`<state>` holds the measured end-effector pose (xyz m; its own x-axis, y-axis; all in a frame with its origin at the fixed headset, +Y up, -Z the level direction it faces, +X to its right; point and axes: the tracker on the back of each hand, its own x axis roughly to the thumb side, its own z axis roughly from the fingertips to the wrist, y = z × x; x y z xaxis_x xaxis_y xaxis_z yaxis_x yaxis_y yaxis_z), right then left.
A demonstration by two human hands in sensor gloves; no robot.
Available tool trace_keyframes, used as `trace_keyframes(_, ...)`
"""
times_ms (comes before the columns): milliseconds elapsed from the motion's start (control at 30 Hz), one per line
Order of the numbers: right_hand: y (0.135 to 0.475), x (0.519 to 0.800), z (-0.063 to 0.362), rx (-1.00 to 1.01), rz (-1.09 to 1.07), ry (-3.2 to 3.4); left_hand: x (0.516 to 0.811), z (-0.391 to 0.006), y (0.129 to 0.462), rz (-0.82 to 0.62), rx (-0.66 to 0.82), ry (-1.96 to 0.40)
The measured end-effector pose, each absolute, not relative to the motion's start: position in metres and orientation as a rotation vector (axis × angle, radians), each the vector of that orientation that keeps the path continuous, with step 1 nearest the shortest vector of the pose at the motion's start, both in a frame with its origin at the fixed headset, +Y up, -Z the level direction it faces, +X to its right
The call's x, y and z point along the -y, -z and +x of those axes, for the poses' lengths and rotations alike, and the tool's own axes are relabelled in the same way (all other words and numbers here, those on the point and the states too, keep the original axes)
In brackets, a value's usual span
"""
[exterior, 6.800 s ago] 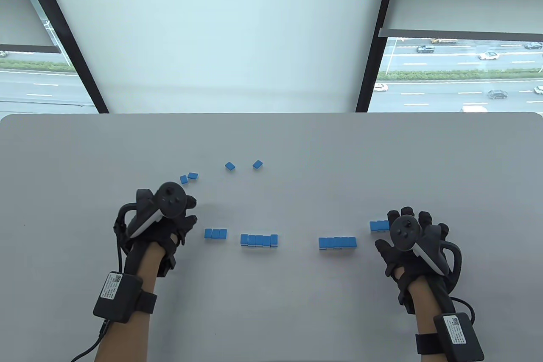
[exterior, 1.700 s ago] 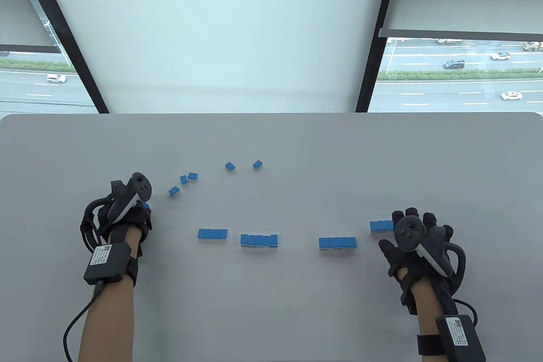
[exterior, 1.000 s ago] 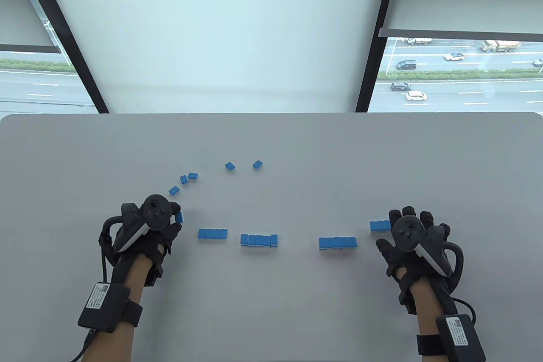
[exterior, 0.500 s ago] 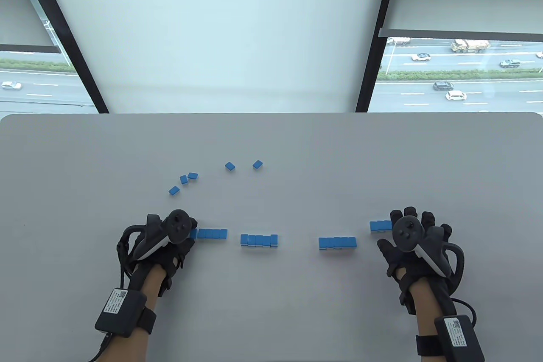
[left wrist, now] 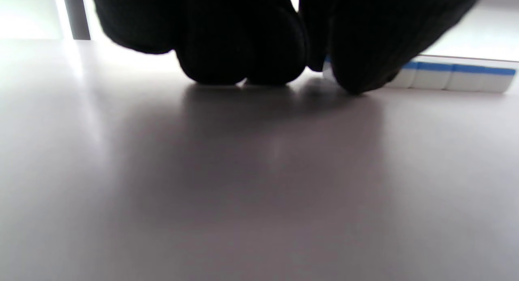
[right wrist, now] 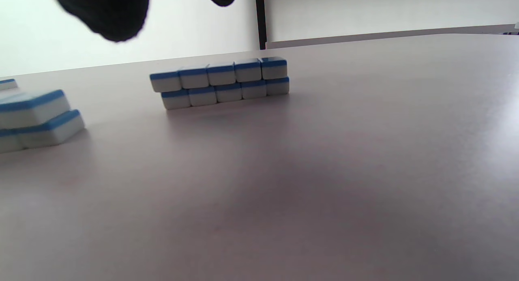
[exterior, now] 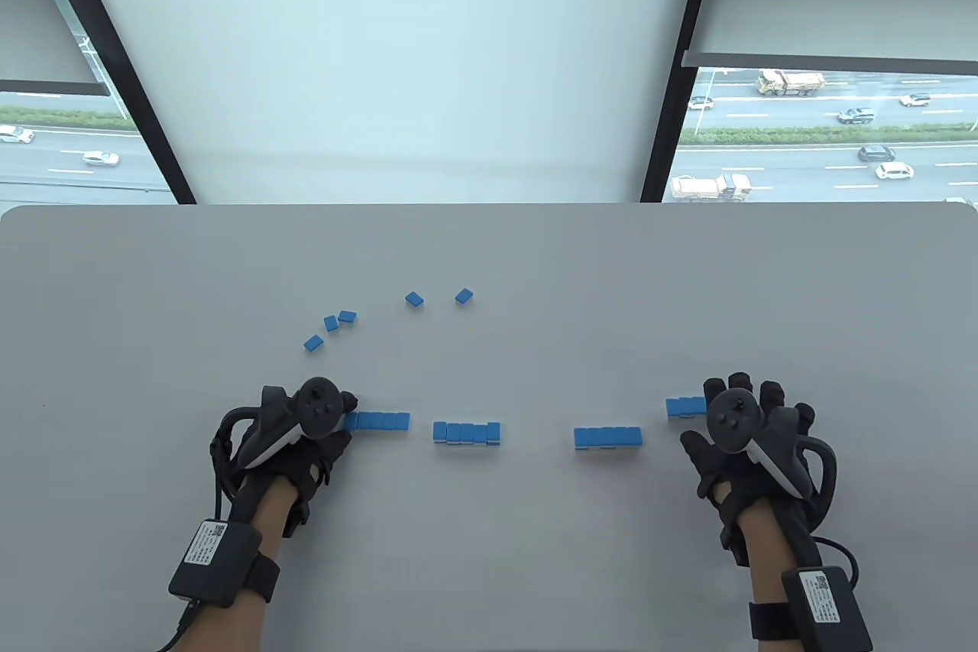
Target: Build mahjong tile wall
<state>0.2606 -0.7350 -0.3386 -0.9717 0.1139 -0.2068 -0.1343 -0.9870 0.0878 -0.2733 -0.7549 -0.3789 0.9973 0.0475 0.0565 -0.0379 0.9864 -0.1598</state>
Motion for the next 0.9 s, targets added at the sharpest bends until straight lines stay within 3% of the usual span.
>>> trace_keyframes(267,0.340,0.734,0.261,-0.143,-0.292,-2.993,0.746,-0.285,0.379,-0.216,0.068,-0.169)
trace_keyframes(400,0.341,0.734,0.261,-0.142,-0.290,-2.992,0.728,-0.294,0.386,-0.119,0.084,-0.152)
trace_keyframes(533,0.340,0.733,0.261,-0.132,-0.293,-2.997,0.713,-0.302,0.406,-0.010,0.101,0.010)
trace_keyframes(900,0.337,0.734,0.267,-0.130,-0.326,-2.989,0.733,-0.307,0.481,-0.164,0.034,0.064)
